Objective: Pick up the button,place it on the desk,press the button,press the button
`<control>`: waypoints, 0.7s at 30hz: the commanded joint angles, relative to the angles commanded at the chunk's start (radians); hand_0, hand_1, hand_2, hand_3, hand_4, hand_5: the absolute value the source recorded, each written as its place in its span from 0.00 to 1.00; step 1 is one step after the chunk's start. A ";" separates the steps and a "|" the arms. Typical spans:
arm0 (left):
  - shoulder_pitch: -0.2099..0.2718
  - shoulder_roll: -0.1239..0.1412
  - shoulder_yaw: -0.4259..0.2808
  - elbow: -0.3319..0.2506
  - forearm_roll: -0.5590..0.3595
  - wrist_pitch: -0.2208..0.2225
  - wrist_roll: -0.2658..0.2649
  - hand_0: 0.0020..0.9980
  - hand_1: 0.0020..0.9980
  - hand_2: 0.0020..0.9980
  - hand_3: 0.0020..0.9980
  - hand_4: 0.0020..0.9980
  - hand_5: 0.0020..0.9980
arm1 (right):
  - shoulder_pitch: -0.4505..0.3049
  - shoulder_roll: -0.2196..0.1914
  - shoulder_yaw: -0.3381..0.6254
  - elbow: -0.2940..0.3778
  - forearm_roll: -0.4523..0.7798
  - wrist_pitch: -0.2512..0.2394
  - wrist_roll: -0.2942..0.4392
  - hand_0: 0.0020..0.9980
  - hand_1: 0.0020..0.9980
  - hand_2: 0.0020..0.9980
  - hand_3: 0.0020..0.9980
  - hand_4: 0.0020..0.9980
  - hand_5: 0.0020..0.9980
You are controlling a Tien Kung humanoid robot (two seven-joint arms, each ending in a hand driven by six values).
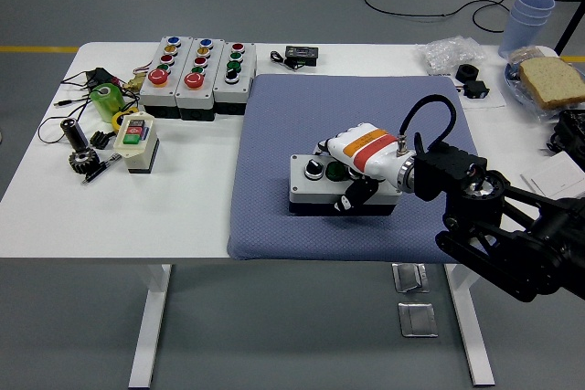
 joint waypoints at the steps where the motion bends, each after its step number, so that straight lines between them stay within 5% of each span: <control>1: 0.000 0.000 0.000 0.000 -0.001 0.000 0.000 0.65 0.61 0.60 0.57 0.31 0.86 | 0.000 0.000 0.001 -0.002 -0.001 0.003 -0.002 0.12 0.10 0.38 0.46 0.72 0.10; 21: -0.006 0.001 0.002 0.000 -0.006 0.001 -0.001 0.64 0.61 0.60 0.57 0.31 0.86 | -0.004 0.000 0.012 -0.003 -0.047 0.082 -0.064 0.18 0.17 0.41 0.54 0.85 0.22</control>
